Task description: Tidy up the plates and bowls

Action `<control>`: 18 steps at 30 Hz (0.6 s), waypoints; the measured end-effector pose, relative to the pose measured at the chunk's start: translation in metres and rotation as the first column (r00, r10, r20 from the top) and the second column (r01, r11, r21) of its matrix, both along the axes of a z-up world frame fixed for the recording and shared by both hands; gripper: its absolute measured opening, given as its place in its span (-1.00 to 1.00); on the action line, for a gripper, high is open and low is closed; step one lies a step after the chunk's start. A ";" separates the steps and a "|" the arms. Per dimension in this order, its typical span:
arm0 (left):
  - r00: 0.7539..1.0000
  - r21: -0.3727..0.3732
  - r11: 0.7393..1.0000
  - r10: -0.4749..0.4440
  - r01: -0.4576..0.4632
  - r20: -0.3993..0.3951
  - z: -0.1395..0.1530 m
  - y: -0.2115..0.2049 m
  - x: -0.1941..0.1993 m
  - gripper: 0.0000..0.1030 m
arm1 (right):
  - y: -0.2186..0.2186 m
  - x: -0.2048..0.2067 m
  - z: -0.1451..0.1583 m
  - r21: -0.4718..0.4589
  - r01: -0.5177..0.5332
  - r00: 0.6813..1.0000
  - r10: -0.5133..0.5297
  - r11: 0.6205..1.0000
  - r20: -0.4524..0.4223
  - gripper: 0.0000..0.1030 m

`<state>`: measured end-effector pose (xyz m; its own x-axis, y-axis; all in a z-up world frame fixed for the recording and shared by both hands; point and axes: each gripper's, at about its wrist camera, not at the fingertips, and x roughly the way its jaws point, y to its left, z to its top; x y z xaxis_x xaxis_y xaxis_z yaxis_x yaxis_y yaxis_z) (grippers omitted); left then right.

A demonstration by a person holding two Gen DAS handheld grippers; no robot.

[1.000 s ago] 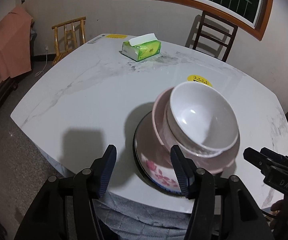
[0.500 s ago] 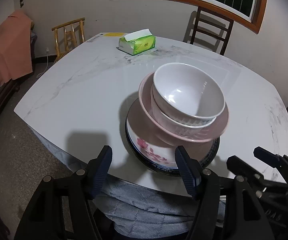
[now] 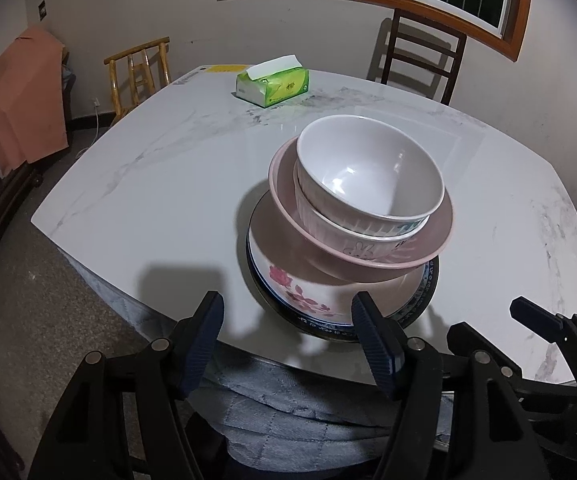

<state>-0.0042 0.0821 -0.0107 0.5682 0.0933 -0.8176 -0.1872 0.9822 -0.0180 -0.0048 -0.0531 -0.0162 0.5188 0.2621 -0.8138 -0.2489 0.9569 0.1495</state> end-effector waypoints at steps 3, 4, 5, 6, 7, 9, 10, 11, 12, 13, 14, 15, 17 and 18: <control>1.000 0.000 1.000 0.001 -0.001 -0.003 -0.001 0.000 0.000 0.23 | 0.001 0.000 -0.001 -0.011 -0.001 1.000 0.001 1.000 0.000 0.67; 1.000 -0.002 1.000 0.002 -0.002 -0.002 -0.001 0.000 -0.001 0.23 | 0.001 0.000 -0.001 -0.010 -0.002 1.000 0.002 1.000 0.000 0.67; 1.000 -0.003 1.000 0.003 -0.003 -0.002 -0.001 0.000 0.000 0.23 | 0.001 -0.001 -0.001 -0.009 -0.001 1.000 0.001 1.000 0.000 0.67; 1.000 -0.002 1.000 0.001 -0.001 -0.003 -0.001 0.000 0.000 0.23 | 0.001 -0.001 -0.001 -0.011 -0.002 1.000 0.002 1.000 0.000 0.67; 1.000 -0.001 1.000 0.002 -0.002 -0.003 -0.001 0.000 0.000 0.23 | 0.001 -0.001 -0.001 -0.011 -0.003 1.000 0.003 1.000 0.001 0.67; 1.000 0.000 1.000 0.000 0.000 -0.002 -0.001 0.000 0.000 0.23 | 0.001 -0.001 -0.001 -0.014 -0.005 1.000 0.005 1.000 0.002 0.67; 1.000 -0.002 1.000 0.002 -0.002 -0.004 -0.001 0.000 0.000 0.23 | 0.002 0.000 0.000 -0.015 -0.005 1.000 0.006 1.000 0.001 0.67; 1.000 -0.002 1.000 0.002 -0.002 -0.003 -0.001 0.000 0.000 0.23 | 0.001 0.000 -0.001 -0.016 -0.006 1.000 0.006 1.000 0.000 0.67; 1.000 -0.002 1.000 0.001 -0.001 -0.004 0.000 0.000 0.000 0.23 | 0.002 0.000 -0.001 -0.017 -0.007 1.000 0.007 1.000 0.000 0.67; 1.000 -0.002 1.000 0.001 -0.001 -0.005 0.000 -0.001 0.000 0.23 | 0.002 0.000 -0.001 -0.020 -0.008 1.000 0.008 1.000 0.000 0.67; 1.000 -0.002 1.000 0.000 0.000 -0.006 0.000 -0.001 0.000 0.23 | 0.003 0.000 -0.001 -0.022 -0.009 1.000 0.009 1.000 -0.001 0.67; 1.000 -0.002 1.000 -0.001 0.001 -0.005 0.000 -0.001 0.000 0.23 | 0.003 0.000 -0.001 -0.022 -0.010 1.000 0.010 1.000 -0.001 0.67; 1.000 -0.002 1.000 -0.004 0.004 -0.007 0.001 -0.001 0.000 0.23 | 0.004 -0.001 -0.001 -0.023 -0.012 1.000 0.012 1.000 -0.002 0.67; 1.000 -0.002 1.000 -0.005 0.005 -0.007 0.000 -0.002 0.000 0.23 | 0.004 -0.001 -0.001 -0.024 -0.012 1.000 0.012 1.000 -0.001 0.67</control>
